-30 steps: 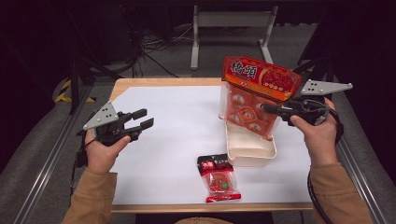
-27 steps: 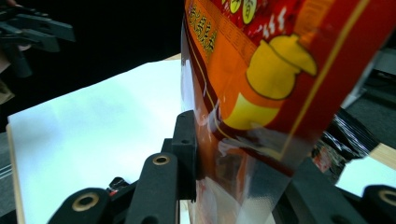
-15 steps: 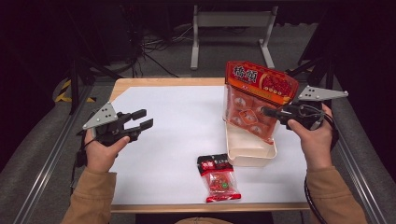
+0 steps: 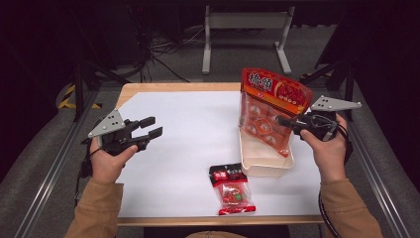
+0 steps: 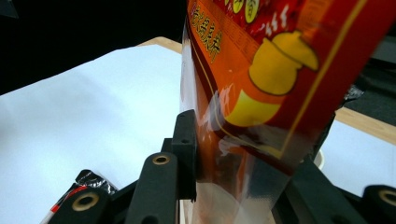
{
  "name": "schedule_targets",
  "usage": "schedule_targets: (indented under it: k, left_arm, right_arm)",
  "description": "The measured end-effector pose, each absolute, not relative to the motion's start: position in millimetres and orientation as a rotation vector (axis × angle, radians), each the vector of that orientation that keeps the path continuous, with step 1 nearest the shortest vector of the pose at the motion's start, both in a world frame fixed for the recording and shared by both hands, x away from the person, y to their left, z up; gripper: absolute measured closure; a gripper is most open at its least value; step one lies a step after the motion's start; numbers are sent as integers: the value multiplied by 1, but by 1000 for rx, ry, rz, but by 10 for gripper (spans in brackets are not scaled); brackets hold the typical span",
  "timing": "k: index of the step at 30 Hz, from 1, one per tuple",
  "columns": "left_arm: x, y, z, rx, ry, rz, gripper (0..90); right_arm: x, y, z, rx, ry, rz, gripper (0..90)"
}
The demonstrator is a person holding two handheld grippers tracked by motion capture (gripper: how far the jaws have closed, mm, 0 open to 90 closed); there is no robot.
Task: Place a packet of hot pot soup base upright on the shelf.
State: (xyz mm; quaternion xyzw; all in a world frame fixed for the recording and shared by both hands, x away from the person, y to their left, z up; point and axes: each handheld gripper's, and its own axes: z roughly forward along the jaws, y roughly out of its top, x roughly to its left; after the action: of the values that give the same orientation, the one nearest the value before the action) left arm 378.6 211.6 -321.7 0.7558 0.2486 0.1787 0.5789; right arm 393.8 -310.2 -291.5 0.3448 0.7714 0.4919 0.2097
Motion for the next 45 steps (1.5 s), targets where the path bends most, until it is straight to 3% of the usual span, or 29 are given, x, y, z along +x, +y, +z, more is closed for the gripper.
schedule_targets:
  k: [31,45]
  left_arm:
    - [382,203,-329,1793,575,404,499]
    - [385,196,-334,1787,581,394,432]
  right_arm:
    - [398,-304,-336,998,2198,1330,699]
    - [393,-308,-352,994,2186,1339,698]
